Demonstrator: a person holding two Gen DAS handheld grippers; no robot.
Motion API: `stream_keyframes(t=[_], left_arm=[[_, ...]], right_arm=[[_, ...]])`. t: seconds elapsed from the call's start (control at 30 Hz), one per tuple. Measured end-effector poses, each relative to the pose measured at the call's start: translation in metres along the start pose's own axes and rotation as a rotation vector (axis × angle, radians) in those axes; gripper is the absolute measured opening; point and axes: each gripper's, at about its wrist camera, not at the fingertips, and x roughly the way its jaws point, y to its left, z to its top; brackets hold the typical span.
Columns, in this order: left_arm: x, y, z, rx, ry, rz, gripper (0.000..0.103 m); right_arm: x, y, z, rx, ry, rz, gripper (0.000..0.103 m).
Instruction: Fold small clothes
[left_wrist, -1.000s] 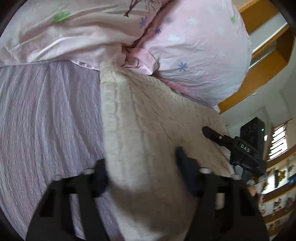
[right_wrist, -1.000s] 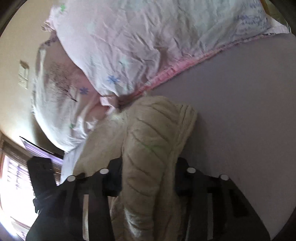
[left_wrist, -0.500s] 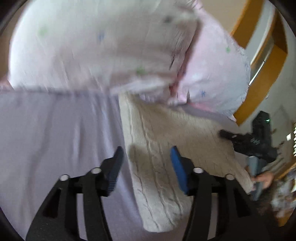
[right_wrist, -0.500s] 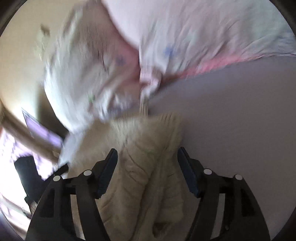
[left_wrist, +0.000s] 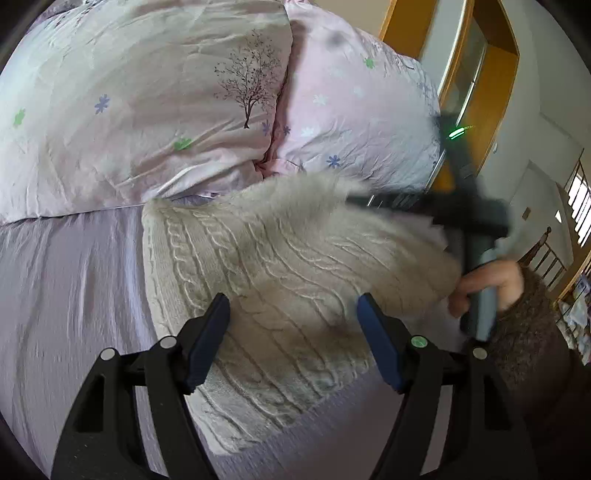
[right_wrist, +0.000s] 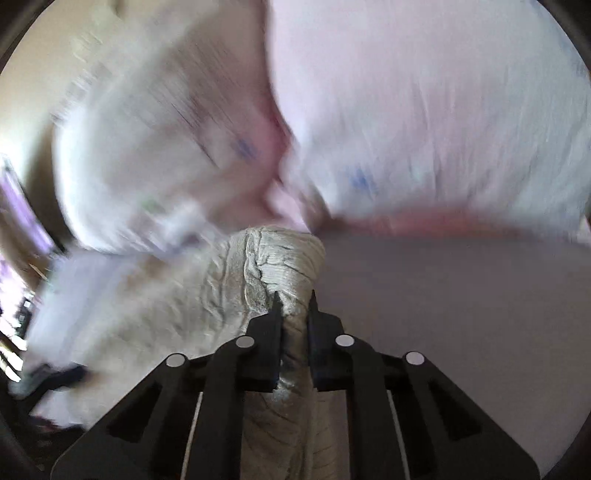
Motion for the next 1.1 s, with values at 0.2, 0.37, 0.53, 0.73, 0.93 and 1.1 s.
stream_keyframes(t=[0.2, 0.37, 0.53, 0.73, 0.93, 1.1], left_arm=[[-0.006, -0.004, -0.004, 0.049, -0.012, 0.013, 0.072], [-0.043, -0.004, -0.012, 0.044, -0.082, -0.056, 0.077], [-0.032, -0.042, -0.028, 0.250, -0.030, -0.046, 0.081], [-0.004, -0.041, -0.043, 0.296, 0.131, 0.010, 0.079], [-0.004, -0.043, -0.046, 0.303, 0.142, 0.021, 0.079], [-0.035, -0.014, -0.041, 0.056, 0.110, -0.073, 0.096]], right_arm=[[-0.029, -0.014, -0.009, 0.049, -0.056, -0.018, 0.036], [-0.108, 0.018, -0.039, -0.084, -0.206, 0.167, 0.041], [-0.060, 0.049, -0.073, -0.246, -0.005, -0.031, 0.040], [-0.084, 0.014, -0.077, -0.069, -0.107, 0.014, 0.040], [-0.055, -0.004, -0.090, -0.004, 0.060, -0.016, 0.040], [-0.098, 0.012, -0.095, -0.022, -0.093, -0.026, 0.060]])
